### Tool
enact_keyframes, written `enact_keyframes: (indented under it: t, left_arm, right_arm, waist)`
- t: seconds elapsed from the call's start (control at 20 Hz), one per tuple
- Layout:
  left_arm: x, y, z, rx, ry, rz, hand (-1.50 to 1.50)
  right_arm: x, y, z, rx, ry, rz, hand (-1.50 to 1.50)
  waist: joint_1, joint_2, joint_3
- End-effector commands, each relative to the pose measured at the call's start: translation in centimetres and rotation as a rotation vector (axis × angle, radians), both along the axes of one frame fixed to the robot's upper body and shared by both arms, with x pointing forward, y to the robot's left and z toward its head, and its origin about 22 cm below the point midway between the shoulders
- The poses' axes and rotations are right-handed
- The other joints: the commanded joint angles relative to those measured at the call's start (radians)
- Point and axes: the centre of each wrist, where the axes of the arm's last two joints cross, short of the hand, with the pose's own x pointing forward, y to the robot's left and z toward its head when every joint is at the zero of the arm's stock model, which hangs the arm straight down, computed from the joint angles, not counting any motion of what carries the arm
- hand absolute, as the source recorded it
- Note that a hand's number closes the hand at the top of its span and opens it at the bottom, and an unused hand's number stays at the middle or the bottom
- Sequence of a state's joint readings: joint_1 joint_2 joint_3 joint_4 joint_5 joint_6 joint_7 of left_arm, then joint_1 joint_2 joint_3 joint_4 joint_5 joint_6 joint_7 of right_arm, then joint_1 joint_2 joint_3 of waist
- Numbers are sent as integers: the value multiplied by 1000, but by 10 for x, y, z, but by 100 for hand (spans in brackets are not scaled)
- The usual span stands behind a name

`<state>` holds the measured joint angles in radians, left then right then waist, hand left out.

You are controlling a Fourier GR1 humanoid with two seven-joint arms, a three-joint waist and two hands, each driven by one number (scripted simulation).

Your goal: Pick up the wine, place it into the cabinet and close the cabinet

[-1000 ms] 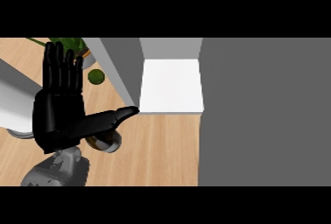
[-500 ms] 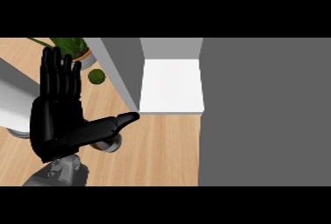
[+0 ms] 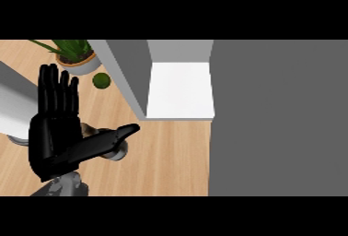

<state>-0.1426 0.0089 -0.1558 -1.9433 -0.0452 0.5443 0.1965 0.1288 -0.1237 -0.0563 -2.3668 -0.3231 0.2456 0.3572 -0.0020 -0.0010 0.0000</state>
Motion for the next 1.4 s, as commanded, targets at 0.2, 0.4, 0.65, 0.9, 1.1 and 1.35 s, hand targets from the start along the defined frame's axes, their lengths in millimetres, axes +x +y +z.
enact_keyframes:
  t: [0.2,0.4,0.65,0.9,1.1,1.35]
  left_arm:
    - [-20,27,-30,36,27,58,-150]
    - [-36,35,-22,10,46,55,-150]
    - [-32,41,-44,22,101,78,-150]
    - [-47,66,-79,19,146,102,-150]
    - [-33,64,-88,1,144,92,-150]
    - [-46,75,-123,12,165,103,-150]
  right_arm:
    - [-8,16,25,-20,-11,15,-150]
    - [-4,-7,2,9,7,1,-150]
    - [7,-4,2,13,-8,-10,-150]
    - [6,8,8,16,-21,9,-150]
    - [-5,1,4,8,-21,-8,-150]
    - [-6,16,0,-5,-17,17,-150]
  waist:
    - [4,0,-1]
    - [2,0,0]
    - [2,0,0]
    - [4,0,0]
    - [0,0,0]
    - [1,0,0]
